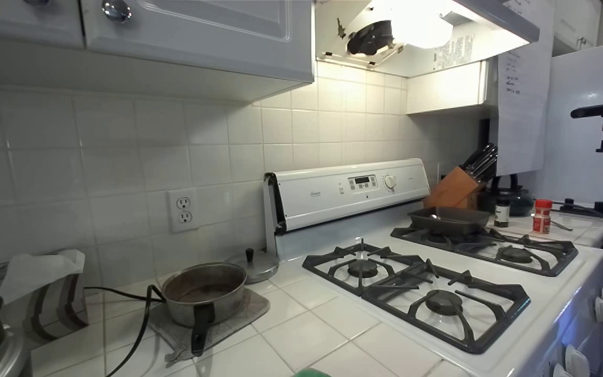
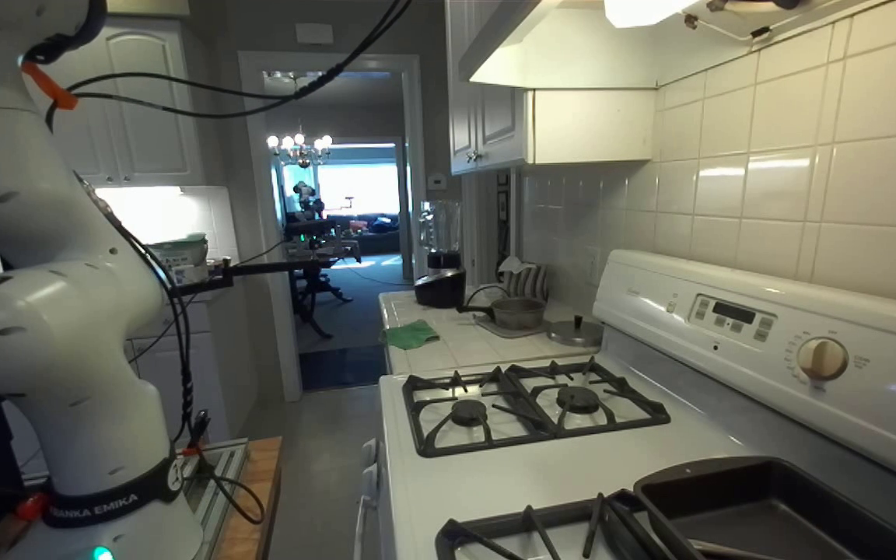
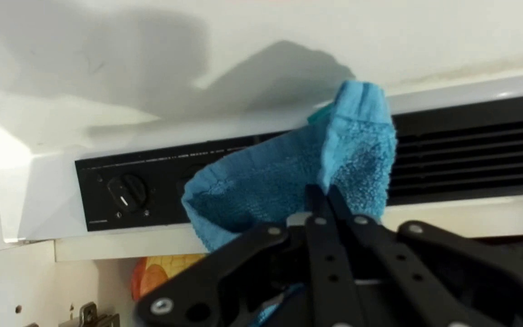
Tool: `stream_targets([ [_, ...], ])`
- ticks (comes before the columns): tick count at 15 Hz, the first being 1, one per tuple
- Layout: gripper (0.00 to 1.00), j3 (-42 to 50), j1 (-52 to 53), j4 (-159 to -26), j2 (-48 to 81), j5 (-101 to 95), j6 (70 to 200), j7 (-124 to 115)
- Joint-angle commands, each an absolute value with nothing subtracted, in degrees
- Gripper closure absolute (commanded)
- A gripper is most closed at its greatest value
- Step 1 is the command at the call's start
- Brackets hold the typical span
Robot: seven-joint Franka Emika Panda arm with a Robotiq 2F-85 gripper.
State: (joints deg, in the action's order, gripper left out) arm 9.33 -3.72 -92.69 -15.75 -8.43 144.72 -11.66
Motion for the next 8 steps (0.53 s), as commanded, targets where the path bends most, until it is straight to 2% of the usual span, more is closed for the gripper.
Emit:
stream_targets([
  [1, 0.99, 7.97, -4.96, -88.02, -13.39, -6.15, 148.04, -9.93],
  [8, 0.99, 8.6, -4.52, -73.08, -4.33, -4.09, 152.46, -6.65],
])
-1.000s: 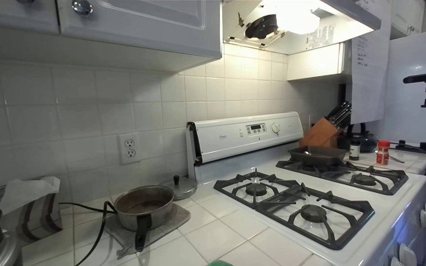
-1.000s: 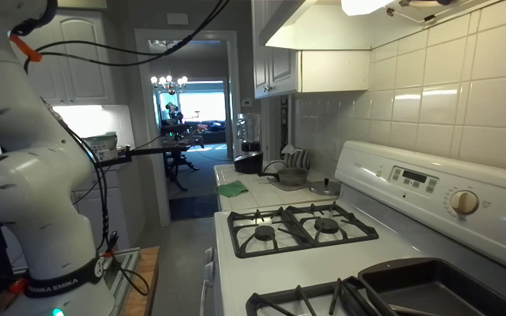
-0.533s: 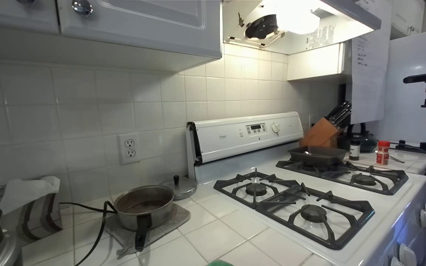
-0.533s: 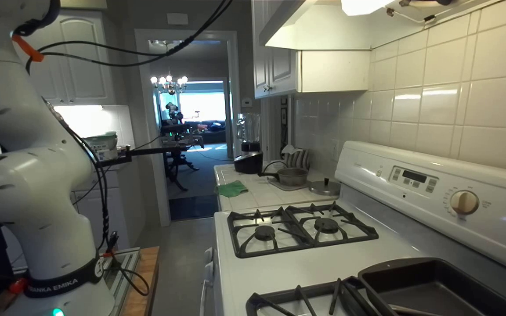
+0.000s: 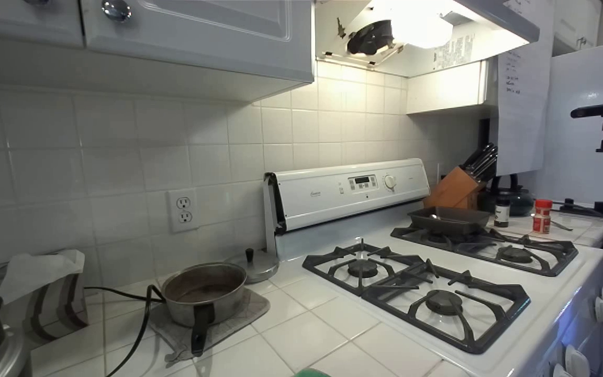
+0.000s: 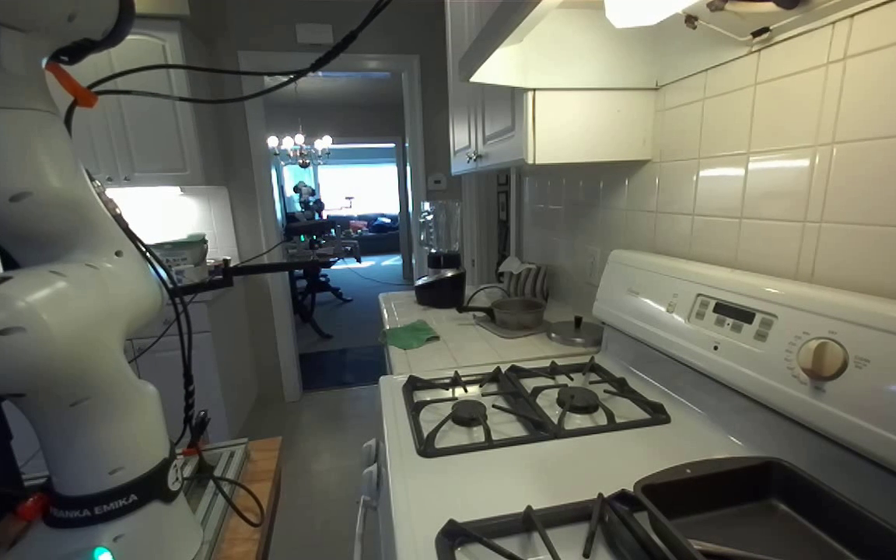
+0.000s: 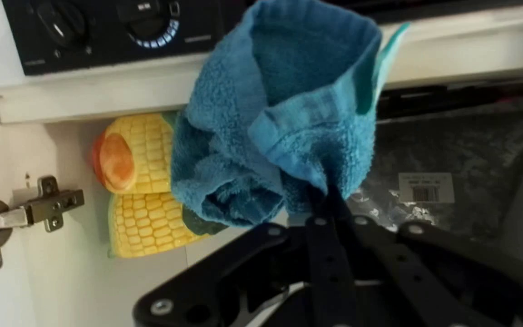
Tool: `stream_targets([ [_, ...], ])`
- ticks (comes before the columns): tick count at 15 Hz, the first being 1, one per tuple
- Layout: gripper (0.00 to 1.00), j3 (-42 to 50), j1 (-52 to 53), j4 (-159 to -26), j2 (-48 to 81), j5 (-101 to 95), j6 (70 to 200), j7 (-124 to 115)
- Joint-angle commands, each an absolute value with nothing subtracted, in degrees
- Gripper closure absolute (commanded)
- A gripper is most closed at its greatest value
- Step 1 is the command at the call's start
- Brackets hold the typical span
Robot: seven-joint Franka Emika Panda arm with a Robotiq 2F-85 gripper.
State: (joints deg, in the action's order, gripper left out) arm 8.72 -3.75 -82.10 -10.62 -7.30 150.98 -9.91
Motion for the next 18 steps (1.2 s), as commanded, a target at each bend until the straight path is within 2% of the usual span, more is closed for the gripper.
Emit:
stream_targets([
  [1, 0.99, 8.63, -4.57, -70.66, -2.67, -3.68, 152.56, -6.0],
  [6, 0.99, 9.72, -4.9, -62.32, 4.54, -3.91, 152.45, -6.25],
  [7, 0.76, 9.87, -5.16, -61.89, 5.31, -4.58, 152.14, -6.73],
  [9, 0.65, 10.53, -5.11, -61.35, 6.17, -6.31, 151.74, -8.88],
  [18, 0.03, 11.35, -1.82, -57.95, 2.65, -23.61, 145.41, -24.86],
])
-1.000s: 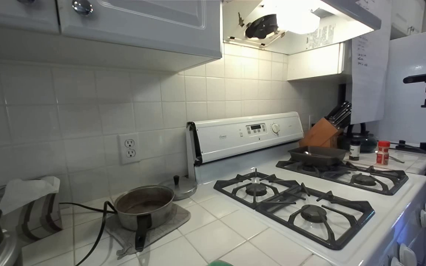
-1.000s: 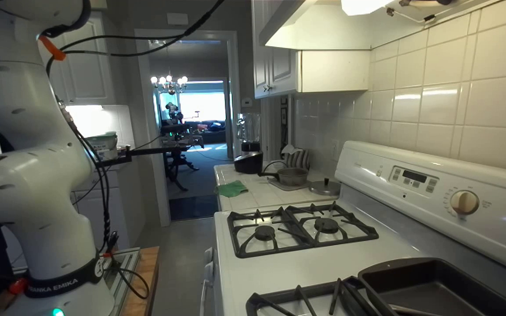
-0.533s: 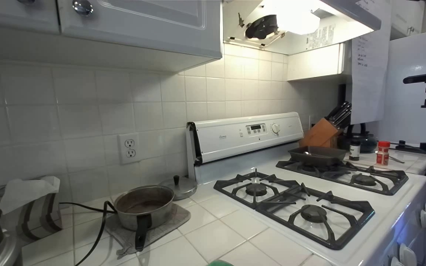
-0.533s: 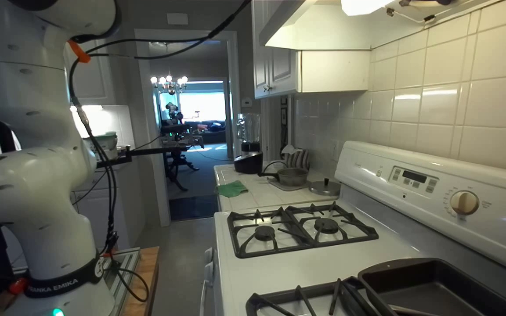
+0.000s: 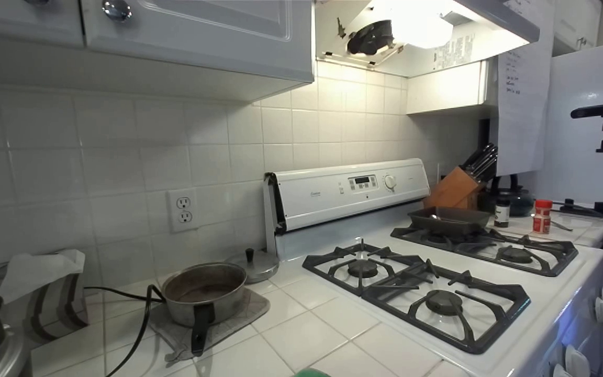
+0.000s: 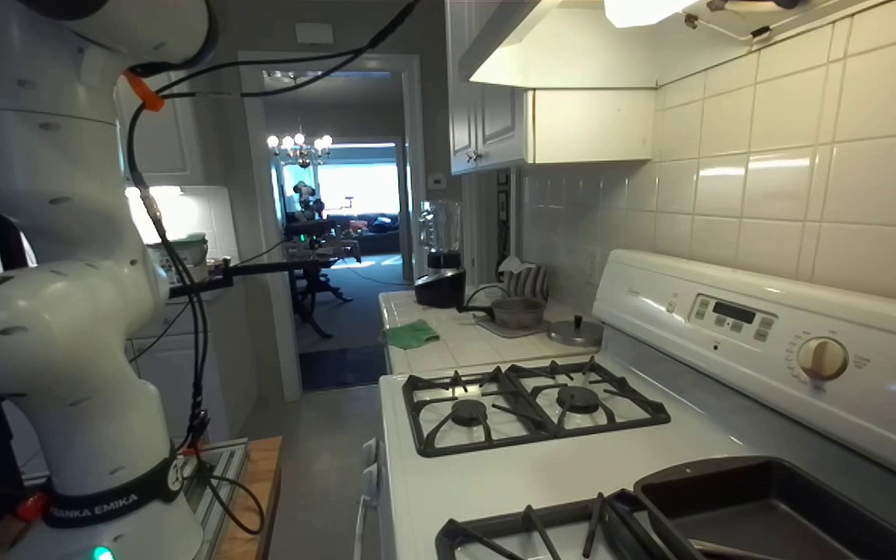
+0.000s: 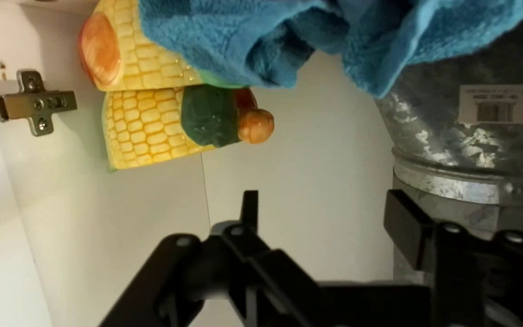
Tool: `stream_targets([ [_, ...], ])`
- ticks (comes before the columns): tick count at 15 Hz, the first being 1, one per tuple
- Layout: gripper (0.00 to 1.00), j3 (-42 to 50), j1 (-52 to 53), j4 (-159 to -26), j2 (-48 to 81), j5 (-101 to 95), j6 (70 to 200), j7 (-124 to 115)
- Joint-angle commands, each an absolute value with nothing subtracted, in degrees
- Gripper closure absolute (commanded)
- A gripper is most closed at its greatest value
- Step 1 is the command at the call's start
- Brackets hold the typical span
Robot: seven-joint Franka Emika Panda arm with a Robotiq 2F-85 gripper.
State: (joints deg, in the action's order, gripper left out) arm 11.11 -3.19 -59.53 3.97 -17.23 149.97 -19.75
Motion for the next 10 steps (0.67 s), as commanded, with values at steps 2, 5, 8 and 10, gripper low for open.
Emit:
stream_targets([
  [2, 0.0, 11.36, -1.0, -58.78, 1.46, -31.35, 140.34, -28.49],
  [5, 0.0, 10.36, 0.05, -60.22, 0.11, -37.07, 132.06, -30.76],
  [8, 0.0, 9.33, 0.93, -61.2, -0.62, -36.1, 127.19, -31.28],
  [10, 0.0, 8.71, 1.39, -62.06, -1.37, -33.24, 125.99, -31.32],
])
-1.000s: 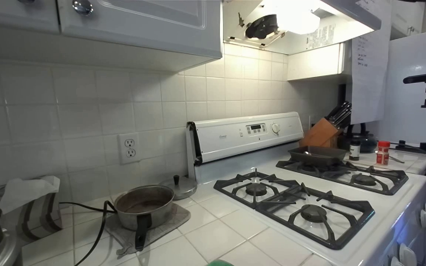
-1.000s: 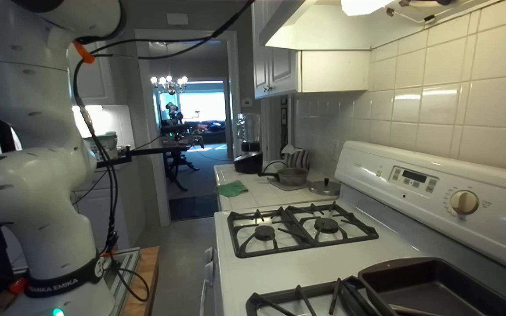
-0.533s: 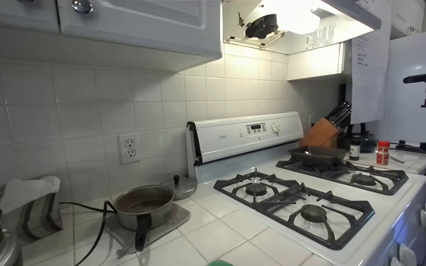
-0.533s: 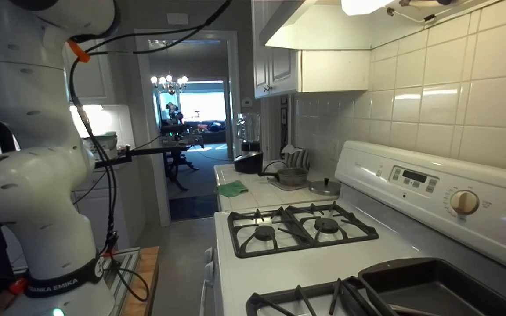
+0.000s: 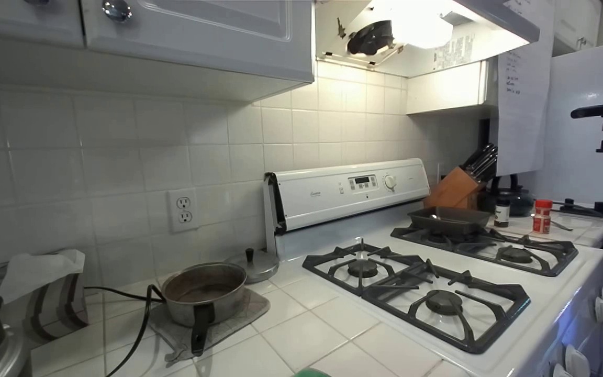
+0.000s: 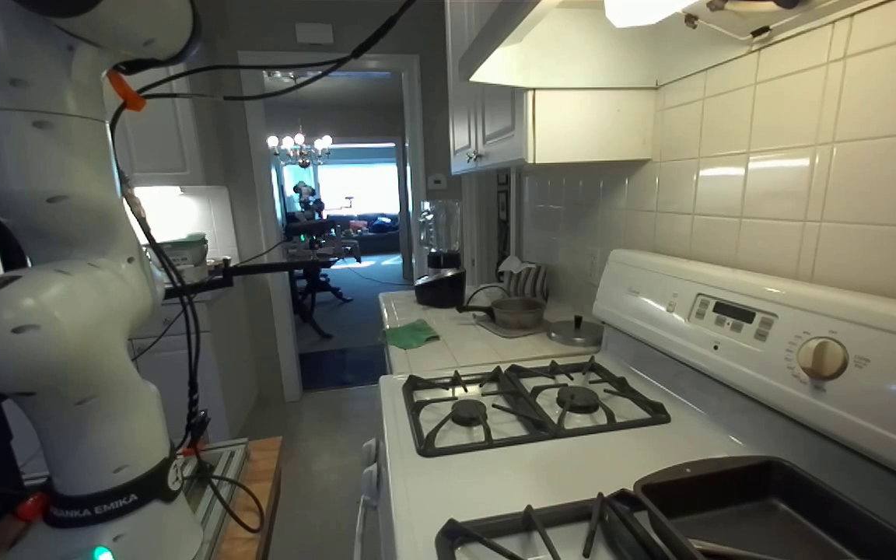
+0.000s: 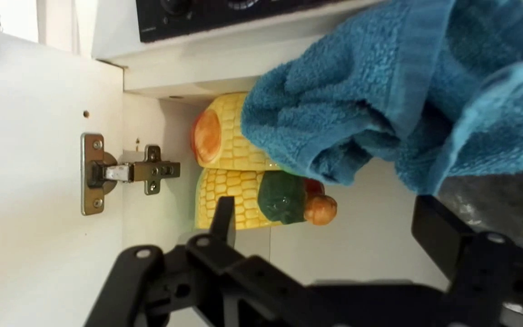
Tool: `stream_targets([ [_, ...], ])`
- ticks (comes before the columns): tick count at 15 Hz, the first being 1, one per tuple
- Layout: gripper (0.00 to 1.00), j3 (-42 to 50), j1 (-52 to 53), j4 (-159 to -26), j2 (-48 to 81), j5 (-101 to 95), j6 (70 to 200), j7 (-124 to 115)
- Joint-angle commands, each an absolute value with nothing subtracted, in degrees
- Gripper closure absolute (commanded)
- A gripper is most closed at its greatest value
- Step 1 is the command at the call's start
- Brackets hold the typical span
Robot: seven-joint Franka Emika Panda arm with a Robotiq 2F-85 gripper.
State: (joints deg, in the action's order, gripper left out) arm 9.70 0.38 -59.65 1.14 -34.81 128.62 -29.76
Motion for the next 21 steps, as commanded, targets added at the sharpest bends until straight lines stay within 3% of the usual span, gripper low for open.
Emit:
stream_targets([
  [1, 0.0, 8.49, 1.54, -62.74, -1.91, -32.02, 126.16, -31.47],
  [18, 0.0, 12.18, 1.22, -76.66, -8.16, -11.91, 135.85, -27.79],
  [19, 0.08, 12.3, 1.21, -77.05, -8.09, -11.52, 136.44, -27.9],
  [20, 0.26, 12.38, 1.19, -77.65, -8.15, -11.4, 137.16, -28.11],
  [21, 0.34, 12.45, 1.19, -77.94, -8.04, -11.25, 137.73, -28.39],
])
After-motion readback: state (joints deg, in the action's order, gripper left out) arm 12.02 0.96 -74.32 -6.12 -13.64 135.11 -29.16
